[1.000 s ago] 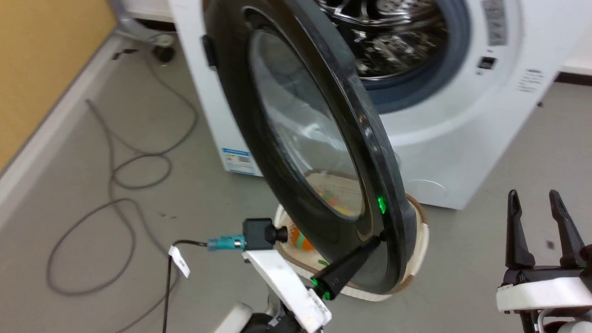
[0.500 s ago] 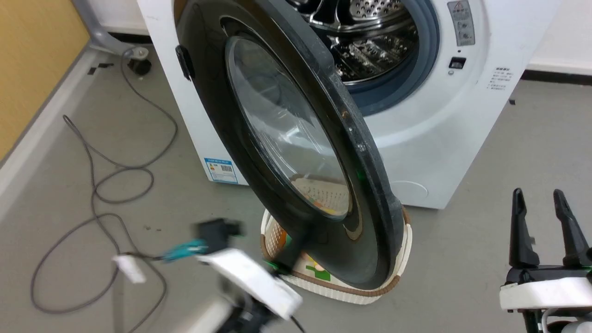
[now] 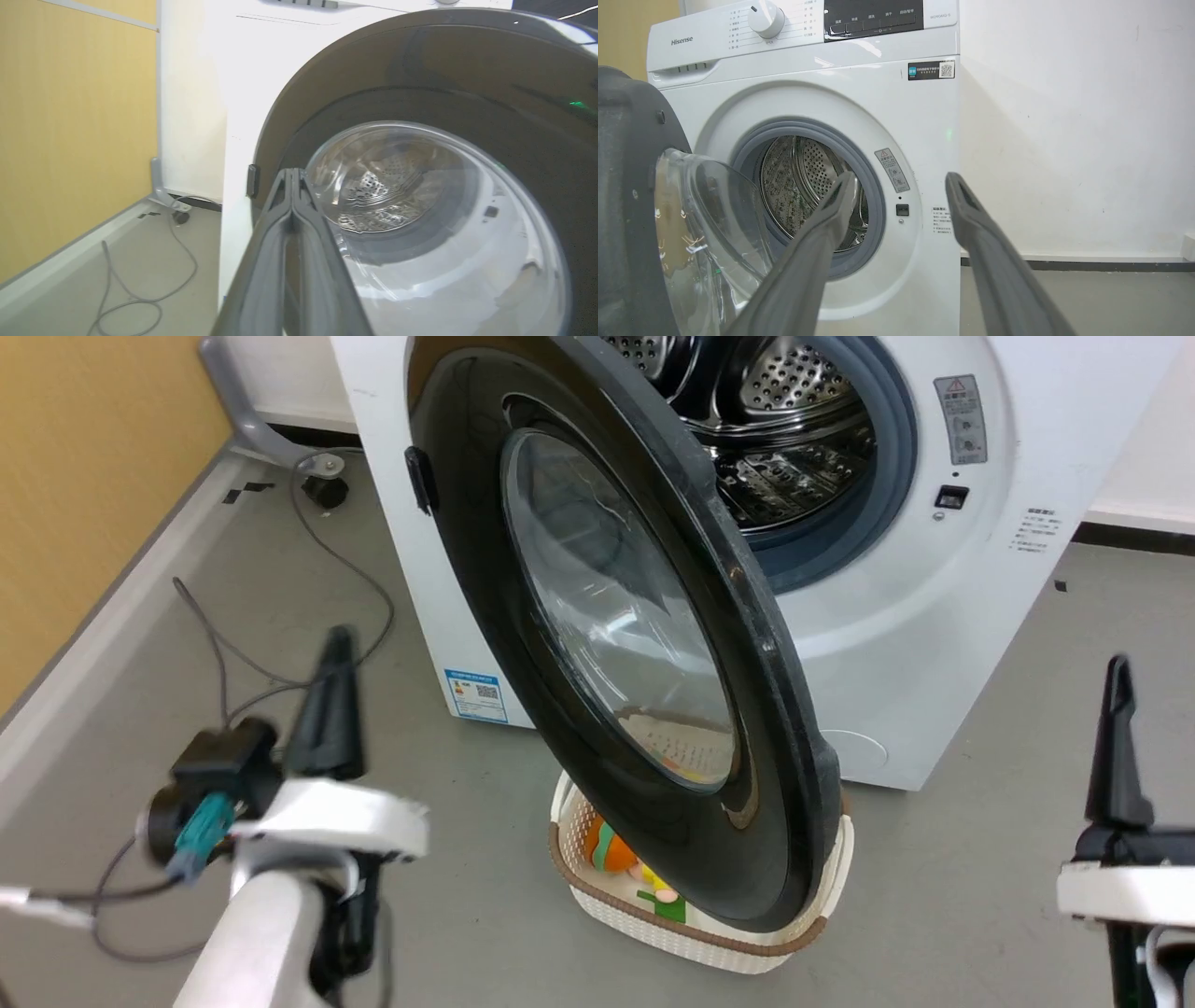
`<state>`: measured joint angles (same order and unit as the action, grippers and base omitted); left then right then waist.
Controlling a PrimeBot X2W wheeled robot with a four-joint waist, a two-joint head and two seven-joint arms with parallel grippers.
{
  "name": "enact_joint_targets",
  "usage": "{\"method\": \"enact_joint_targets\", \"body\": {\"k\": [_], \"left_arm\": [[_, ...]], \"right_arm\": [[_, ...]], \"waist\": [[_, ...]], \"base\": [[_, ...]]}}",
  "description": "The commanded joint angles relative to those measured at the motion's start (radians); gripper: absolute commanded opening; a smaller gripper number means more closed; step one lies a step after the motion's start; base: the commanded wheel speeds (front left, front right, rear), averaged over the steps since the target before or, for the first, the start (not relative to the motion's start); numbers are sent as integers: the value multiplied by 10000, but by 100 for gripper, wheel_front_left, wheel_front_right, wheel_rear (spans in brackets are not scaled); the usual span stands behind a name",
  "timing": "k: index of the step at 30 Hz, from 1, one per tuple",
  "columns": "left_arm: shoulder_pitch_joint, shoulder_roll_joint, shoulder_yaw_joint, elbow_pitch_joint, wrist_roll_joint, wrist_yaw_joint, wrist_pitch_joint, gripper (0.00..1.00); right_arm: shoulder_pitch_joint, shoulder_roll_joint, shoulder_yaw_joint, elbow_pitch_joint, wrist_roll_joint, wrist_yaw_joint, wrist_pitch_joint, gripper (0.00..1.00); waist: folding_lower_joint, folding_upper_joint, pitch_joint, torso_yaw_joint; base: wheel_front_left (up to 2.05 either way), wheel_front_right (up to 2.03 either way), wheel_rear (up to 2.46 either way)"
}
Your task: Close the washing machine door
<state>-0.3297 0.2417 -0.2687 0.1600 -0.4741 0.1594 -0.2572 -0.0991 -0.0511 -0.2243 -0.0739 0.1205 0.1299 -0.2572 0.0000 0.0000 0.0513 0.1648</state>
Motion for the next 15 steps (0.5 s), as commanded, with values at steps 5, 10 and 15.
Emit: {"method": "enact_joint_targets", "body": {"k": [5, 10, 15], "left_arm": [[1143, -258, 1282, -552, 1803, 754, -44, 0], [2180, -552, 1755, -1202, 2706, 676, -44, 100], [3030, -811, 2140, -1338, 3042, 339, -44, 100]], "right_arm": [[-608, 9, 159, -782, -180, 8, -46, 100], [-1009, 9, 245, -1303, 756, 8, -46, 100], [-1367, 9, 719, -1928, 1863, 8, -46, 0]], "waist": [[0, 0, -12, 137], [0, 0, -128, 234], [0, 0, -280, 379]], "base": [[0, 0, 0], [0, 0, 0], [0, 0, 0]]}}
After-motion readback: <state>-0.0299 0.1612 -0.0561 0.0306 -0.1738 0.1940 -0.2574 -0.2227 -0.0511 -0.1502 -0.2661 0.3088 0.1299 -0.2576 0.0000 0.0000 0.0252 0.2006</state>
